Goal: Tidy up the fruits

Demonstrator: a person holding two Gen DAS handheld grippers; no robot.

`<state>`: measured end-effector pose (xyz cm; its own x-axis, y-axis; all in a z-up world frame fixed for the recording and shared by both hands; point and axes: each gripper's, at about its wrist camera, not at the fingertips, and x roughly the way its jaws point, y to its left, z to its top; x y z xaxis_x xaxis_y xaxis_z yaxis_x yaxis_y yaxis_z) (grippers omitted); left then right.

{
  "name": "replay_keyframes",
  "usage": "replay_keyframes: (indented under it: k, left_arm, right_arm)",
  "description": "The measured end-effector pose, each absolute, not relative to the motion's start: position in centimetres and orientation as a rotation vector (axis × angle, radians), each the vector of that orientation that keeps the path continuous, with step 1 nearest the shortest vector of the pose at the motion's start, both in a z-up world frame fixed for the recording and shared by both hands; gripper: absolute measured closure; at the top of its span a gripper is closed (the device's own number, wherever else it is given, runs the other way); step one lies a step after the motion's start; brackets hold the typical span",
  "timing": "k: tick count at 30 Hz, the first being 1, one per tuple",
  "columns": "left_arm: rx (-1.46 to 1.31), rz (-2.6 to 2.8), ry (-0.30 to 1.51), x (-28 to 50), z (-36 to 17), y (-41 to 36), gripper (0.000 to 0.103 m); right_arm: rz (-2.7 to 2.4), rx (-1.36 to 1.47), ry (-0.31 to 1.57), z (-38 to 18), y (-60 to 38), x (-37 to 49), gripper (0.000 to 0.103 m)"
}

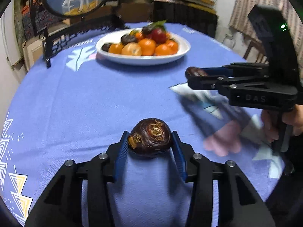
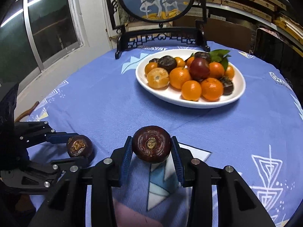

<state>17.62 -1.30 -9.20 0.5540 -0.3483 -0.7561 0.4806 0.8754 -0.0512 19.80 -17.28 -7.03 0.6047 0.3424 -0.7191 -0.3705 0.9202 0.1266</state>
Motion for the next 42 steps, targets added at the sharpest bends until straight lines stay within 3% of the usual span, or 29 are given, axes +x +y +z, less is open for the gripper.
replay_keyframes:
  k: [8, 16, 26, 27, 29, 32, 36, 40, 42]
  left_arm:
    - [0.111, -0.499, 0.768, 20.0, -5.1, -1.6, 0.059]
    - [0.065, -0.494, 0.722, 31.0, -0.9, -4.1, 0.059]
    - [0.056, -0.448, 0.792, 42.6, -3.8, -6.5, 0.058]
    - [0.052, -0.444, 0.800, 42.8, -4.1, -6.3, 0.057]
    - [0.045, -0.430, 0.810, 42.8, -4.7, -5.8, 0.038]
    - [0.038, -0.398, 0.785, 41.7, -4.3, -4.7, 0.016]
    - [0.020, -0.394, 0.766, 38.7, -3.2, -3.4, 0.010]
    - [0.083, -0.392, 0.758, 32.6, -3.0, -3.5, 0.005]
    - [0.095, -0.394, 0.769, 30.1, -3.1, -3.4, 0.005]
  right_arm:
    - [0.384, 0.004, 0.771, -3.9, -21.4, 20.3, 0.063]
    - [0.357, 0.038, 0.708, 0.2, -22.9, 28.6, 0.063]
    - [0.395, 0.108, 0.793, -2.0, -21.2, 39.4, 0.062]
    - [0.397, 0.104, 0.794, -2.2, -20.9, 39.5, 0.061]
    - [0.397, 0.096, 0.778, -2.3, -20.6, 39.2, 0.053]
    - [0.388, 0.112, 0.765, -2.2, -21.2, 38.3, 0.051]
    - [0.353, 0.146, 0.734, -1.2, -23.2, 34.9, 0.047]
    - [0.327, 0.199, 0.698, -0.7, -25.0, 28.4, 0.026]
    - [0.329, 0.193, 0.699, -0.9, -25.1, 25.6, 0.023]
